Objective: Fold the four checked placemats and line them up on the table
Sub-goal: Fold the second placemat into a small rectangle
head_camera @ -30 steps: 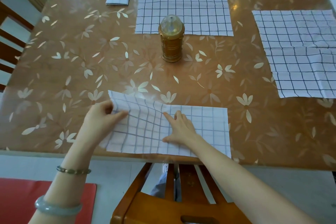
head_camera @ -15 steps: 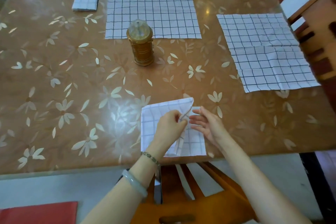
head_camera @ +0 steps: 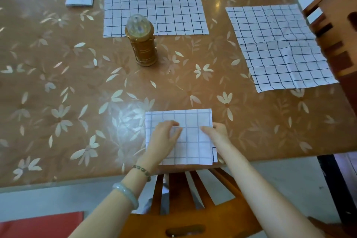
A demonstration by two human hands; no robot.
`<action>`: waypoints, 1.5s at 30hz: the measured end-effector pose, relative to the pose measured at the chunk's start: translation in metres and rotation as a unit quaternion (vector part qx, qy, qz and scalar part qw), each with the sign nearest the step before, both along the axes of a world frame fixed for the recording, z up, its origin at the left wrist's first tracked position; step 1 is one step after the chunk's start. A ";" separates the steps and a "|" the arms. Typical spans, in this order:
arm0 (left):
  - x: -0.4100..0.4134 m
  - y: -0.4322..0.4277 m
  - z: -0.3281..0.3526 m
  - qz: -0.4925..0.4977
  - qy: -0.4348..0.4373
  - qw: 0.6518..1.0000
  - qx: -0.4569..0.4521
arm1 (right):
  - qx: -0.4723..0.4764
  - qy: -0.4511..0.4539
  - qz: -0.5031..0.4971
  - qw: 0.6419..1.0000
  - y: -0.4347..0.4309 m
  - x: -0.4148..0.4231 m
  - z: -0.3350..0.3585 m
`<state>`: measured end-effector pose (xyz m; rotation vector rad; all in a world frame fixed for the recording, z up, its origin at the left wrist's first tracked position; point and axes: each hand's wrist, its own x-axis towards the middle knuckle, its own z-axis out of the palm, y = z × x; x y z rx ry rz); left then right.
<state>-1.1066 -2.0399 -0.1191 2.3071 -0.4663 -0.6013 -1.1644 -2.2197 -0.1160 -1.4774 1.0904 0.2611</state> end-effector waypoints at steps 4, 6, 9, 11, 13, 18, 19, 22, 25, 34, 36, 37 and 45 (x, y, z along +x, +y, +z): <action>0.015 0.041 -0.026 -0.078 -0.176 0.970 0.150 | -0.079 -0.014 0.036 0.996 -0.002 0.000 -0.008; 0.018 0.048 -0.040 -0.136 -0.187 0.952 0.202 | -0.118 -0.016 0.067 0.991 -0.001 0.001 -0.014; 0.019 0.049 -0.051 -0.184 -0.187 0.932 0.249 | -0.163 -0.019 0.090 0.982 -0.001 0.003 -0.020; 0.019 0.048 -0.055 -0.180 -0.176 0.932 0.259 | -0.172 -0.025 0.083 0.981 -0.002 0.003 -0.025; 0.018 0.048 -0.057 -0.170 -0.159 0.935 0.269 | -0.184 -0.021 0.085 0.979 -0.004 0.002 -0.031; 0.017 0.047 -0.059 -0.162 -0.146 0.935 0.281 | -0.395 0.013 0.194 0.898 -0.001 0.002 -0.020; 0.016 0.047 -0.059 -0.161 -0.148 0.935 0.280 | -0.477 0.009 0.250 0.843 0.004 0.003 -0.016; 0.015 0.047 -0.060 -0.150 -0.160 0.937 0.272 | -0.508 -0.098 0.378 0.768 0.036 0.016 -0.014; 0.015 0.046 -0.061 -0.156 -0.163 0.934 0.277 | -0.420 -0.115 0.508 0.743 0.067 0.032 -0.029; 0.014 0.046 -0.063 -0.148 -0.159 0.937 0.273 | -0.486 0.003 0.530 0.695 -0.014 0.002 -0.058; 0.013 0.047 -0.064 -0.135 -0.148 0.945 0.258 | -0.502 0.028 0.510 0.698 -0.031 -0.005 -0.054; 0.012 0.046 -0.061 -0.121 -0.146 0.951 0.244 | -0.509 0.033 0.499 0.700 -0.032 -0.006 -0.050; -0.005 0.049 -0.026 0.225 -0.045 0.964 0.133 | -0.393 -0.114 0.522 0.748 0.046 0.008 -0.020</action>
